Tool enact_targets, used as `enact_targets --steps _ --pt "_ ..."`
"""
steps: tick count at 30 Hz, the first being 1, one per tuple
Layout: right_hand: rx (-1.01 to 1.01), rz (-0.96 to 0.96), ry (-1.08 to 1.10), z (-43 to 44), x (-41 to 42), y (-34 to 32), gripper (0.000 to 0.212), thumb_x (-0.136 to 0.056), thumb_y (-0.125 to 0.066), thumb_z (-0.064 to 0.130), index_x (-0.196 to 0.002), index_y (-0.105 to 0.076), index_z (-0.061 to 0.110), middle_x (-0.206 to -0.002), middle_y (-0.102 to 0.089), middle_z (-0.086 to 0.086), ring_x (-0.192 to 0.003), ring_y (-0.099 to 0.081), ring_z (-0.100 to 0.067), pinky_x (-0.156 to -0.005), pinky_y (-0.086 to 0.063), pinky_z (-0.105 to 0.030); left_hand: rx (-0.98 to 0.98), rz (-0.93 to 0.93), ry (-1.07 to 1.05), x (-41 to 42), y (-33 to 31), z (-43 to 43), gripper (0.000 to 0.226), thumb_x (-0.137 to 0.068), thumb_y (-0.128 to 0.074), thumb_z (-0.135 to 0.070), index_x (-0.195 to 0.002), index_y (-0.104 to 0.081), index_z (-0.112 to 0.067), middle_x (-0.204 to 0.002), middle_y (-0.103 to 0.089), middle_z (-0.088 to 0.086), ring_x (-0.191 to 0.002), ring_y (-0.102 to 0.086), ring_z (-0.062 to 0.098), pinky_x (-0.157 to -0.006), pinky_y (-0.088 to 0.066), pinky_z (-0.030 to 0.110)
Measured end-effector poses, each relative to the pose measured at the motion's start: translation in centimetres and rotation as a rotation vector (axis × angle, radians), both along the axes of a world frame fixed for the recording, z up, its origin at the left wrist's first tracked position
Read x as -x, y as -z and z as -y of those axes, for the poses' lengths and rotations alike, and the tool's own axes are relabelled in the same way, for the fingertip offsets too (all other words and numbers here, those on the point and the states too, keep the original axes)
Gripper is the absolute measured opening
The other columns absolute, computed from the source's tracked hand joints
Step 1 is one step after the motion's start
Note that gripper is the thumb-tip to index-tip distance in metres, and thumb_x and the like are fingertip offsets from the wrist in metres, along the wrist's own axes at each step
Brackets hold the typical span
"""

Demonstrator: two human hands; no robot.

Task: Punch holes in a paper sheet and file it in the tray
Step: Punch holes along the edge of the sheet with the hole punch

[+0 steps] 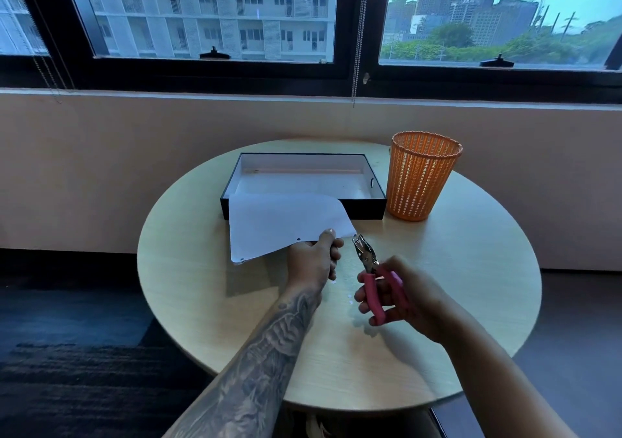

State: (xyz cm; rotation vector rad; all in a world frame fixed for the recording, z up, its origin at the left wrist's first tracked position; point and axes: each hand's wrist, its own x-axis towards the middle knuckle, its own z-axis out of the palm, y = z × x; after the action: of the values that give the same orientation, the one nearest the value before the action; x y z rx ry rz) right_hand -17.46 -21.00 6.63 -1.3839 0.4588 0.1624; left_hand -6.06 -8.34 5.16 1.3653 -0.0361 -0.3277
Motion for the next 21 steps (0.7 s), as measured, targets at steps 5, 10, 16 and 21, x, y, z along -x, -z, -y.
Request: enact_targets --steps 5,10,16,21 --pt "0.032 0.028 -0.005 -0.5 -0.2 0.3 0.045 -0.097 -0.038 0.035 -0.113 -0.062 0.000 -0.092 -0.073 -0.020 -0.079 -0.068 -0.029 -0.070 -0.054 -0.041 0.003 0.003 0.005 0.0 -0.3 -0.1 0.035 -0.095 -0.062 -0.026 -0.067 -0.069 -0.006 -0.049 -0.053 -0.002 -0.038 -0.040 0.010 -0.041 -0.036 0.024" --pt "0.078 0.046 0.014 -1.1 -0.5 0.5 0.047 -0.101 -0.039 0.042 -0.110 -0.063 0.003 -0.090 -0.073 -0.018 -0.078 -0.068 -0.027 -0.067 -0.054 -0.039 0.005 0.015 0.016 0.4 -0.5 0.0 0.034 -0.096 -0.061 -0.025 -0.072 -0.071 -0.002 -0.050 -0.053 -0.002 -0.039 -0.040 0.010 -0.040 -0.036 0.024" --pt "0.119 0.039 0.027 -1.5 -0.7 0.5 0.055 -0.103 -0.036 0.043 -0.117 -0.063 -0.003 -0.090 -0.073 -0.016 -0.078 -0.068 -0.025 -0.068 -0.053 -0.038 0.004 0.018 0.022 0.7 -0.3 0.0 0.034 -0.096 -0.060 -0.025 -0.076 -0.072 0.000 -0.051 -0.052 -0.001 -0.040 -0.040 0.011 -0.042 -0.037 0.026" --pt "0.144 0.033 0.025 -1.8 -0.8 0.1 0.055 -0.104 -0.036 0.043 -0.118 -0.063 -0.002 -0.091 -0.073 -0.015 -0.078 -0.069 -0.023 -0.069 -0.052 -0.038 0.012 0.015 0.022 0.6 -0.3 0.0 0.034 -0.097 -0.060 -0.025 -0.075 -0.071 -0.001 -0.052 -0.052 0.000 -0.040 -0.040 0.011 -0.042 -0.037 0.026"
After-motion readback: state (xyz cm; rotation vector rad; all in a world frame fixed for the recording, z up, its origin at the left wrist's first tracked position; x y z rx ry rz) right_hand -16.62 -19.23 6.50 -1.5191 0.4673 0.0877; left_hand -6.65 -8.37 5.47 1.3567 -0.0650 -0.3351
